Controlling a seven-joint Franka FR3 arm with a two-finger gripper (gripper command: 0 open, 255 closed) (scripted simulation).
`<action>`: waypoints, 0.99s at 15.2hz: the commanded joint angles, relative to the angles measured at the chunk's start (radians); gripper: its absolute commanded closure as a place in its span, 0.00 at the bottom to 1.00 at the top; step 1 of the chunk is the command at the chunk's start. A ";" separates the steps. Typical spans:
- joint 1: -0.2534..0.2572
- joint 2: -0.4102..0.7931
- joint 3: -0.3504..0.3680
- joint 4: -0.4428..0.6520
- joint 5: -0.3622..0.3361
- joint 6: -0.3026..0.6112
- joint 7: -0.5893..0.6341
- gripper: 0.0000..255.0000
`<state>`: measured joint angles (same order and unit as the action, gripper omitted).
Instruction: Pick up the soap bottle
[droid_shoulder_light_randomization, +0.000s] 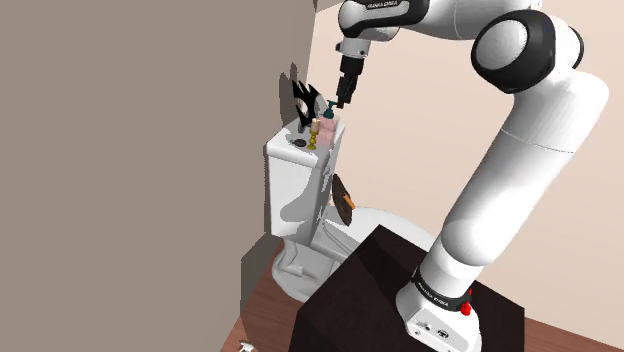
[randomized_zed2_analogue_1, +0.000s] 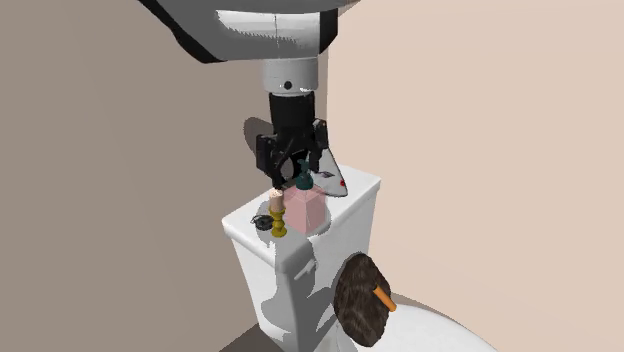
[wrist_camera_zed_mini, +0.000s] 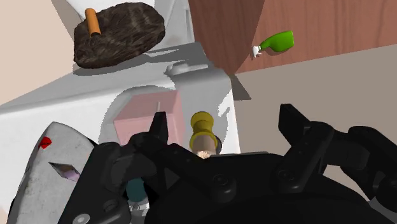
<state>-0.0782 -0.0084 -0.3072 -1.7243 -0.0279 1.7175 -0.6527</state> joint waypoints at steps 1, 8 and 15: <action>-0.016 0.090 -0.017 0.105 0.032 -0.023 -0.048 0.00; -0.112 0.403 -0.033 0.513 0.143 -0.149 -0.169 0.00; -0.098 0.380 -0.031 0.376 0.137 -0.035 -0.168 0.00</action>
<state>-0.1791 0.3768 -0.3387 -1.3229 0.1101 1.6618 -0.8215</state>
